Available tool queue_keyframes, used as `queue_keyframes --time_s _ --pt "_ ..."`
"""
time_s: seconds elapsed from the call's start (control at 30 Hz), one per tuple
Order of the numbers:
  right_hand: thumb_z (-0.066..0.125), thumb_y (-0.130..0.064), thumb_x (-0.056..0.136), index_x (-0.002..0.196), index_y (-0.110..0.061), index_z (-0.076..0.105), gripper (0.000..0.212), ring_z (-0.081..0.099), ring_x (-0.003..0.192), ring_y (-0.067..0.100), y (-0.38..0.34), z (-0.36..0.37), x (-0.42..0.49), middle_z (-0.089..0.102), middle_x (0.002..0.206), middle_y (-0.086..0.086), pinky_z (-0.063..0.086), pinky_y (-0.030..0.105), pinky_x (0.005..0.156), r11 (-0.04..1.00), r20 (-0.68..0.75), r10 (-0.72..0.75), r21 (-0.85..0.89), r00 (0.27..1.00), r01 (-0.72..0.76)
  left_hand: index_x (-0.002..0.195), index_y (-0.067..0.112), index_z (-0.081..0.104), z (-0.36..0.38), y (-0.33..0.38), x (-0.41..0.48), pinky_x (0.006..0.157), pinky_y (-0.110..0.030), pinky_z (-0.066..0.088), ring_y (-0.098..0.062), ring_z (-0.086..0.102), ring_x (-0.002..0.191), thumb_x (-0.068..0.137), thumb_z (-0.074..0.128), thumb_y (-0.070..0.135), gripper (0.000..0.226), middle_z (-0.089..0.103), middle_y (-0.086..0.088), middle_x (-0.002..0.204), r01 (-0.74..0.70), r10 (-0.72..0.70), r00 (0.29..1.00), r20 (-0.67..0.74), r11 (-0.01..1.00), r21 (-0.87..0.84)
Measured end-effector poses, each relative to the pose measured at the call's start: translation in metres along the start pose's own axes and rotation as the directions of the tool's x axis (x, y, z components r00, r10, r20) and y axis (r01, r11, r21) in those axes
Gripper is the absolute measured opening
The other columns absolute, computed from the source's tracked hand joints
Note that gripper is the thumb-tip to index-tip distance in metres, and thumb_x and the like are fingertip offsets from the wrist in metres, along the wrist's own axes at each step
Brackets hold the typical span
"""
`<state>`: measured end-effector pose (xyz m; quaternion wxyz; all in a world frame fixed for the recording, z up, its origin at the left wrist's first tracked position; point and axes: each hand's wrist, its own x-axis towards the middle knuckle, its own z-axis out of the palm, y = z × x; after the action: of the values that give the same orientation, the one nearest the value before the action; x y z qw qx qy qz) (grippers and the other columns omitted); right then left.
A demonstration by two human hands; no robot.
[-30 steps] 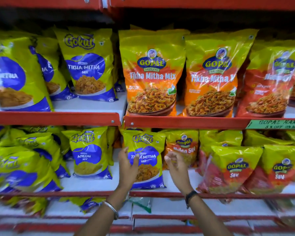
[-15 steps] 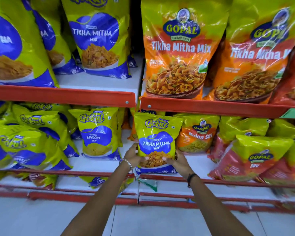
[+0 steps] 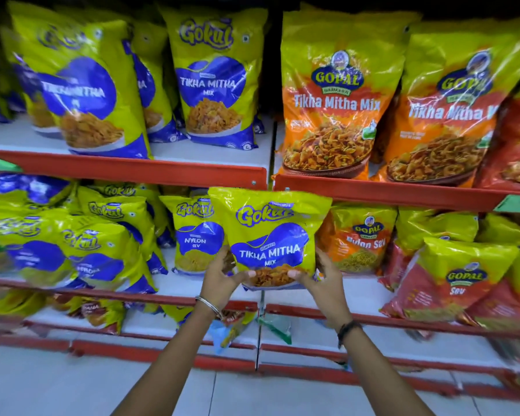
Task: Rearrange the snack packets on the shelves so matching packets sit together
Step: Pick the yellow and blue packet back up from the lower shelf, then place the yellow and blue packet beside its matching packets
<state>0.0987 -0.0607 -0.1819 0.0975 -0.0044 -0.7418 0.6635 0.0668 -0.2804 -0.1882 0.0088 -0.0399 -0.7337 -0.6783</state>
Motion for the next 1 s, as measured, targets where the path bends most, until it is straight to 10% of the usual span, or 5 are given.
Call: queue_keyframes --time_s 0.1,0.23,0.37,0.8,1.0 --pt "0.082 -0.026 0.069 0.115 -0.031 0.061 0.051 0.066 0.104 0.007 -0.050 0.009 0.007 0.071 0.110 -0.015 0.054 0.025 0.084 0.992 -0.014 -0.127 0.021 0.992 0.127 0.109 -0.011 0.052 -0.018 0.047 -0.002 0.078 -0.045 0.053 -0.012 0.060 0.082 0.060 0.085 0.025 0.069 0.059 -0.030 0.091 -0.134 0.129 0.987 -0.093 0.990 -0.043" --pt "0.080 -0.048 0.064 0.108 -0.029 0.065 0.050 0.068 0.097 0.017 -0.112 0.024 0.020 0.074 0.101 -0.006 0.056 0.042 0.082 0.963 -0.089 -0.268 0.000 0.959 0.269 0.101 0.022 0.065 -0.038 0.108 0.006 0.081 -0.029 0.053 -0.011 0.064 0.091 0.056 0.080 0.031 0.048 0.072 0.003 0.097 -0.276 0.253 0.957 -0.144 0.945 -0.176" --pt "0.076 -0.057 0.065 0.102 -0.029 0.066 0.048 0.066 0.088 0.029 -0.145 0.040 0.030 0.073 0.093 0.003 0.054 0.051 0.077 0.932 -0.136 -0.361 -0.023 0.923 0.361 0.098 0.015 0.066 -0.055 0.153 0.021 0.074 -0.021 0.054 -0.008 0.066 0.083 0.058 0.078 0.026 0.043 0.075 0.008 0.087 -0.359 0.335 0.933 -0.131 0.895 -0.263" --pt "0.073 -0.042 0.072 0.087 -0.026 0.067 0.023 0.063 0.068 0.000 -0.141 0.086 0.030 0.072 0.076 -0.014 0.048 0.017 0.061 0.942 -0.226 -0.318 0.037 0.921 0.334 0.096 0.008 0.070 -0.090 0.154 0.032 0.071 -0.025 0.054 -0.015 0.068 0.082 0.058 0.082 0.026 0.044 0.076 -0.006 0.090 -0.336 0.318 0.942 -0.107 0.902 -0.272" --pt "0.069 -0.053 0.068 0.089 -0.027 0.067 0.033 0.066 0.072 0.006 -0.143 0.096 0.029 0.073 0.081 -0.011 0.051 0.025 0.065 0.948 -0.237 -0.310 0.000 0.921 0.319 0.092 0.014 0.072 -0.101 0.152 0.036 0.073 -0.029 0.057 -0.018 0.069 0.083 0.057 0.082 0.029 0.040 0.077 -0.003 0.089 -0.332 0.312 0.943 -0.113 0.903 -0.273"
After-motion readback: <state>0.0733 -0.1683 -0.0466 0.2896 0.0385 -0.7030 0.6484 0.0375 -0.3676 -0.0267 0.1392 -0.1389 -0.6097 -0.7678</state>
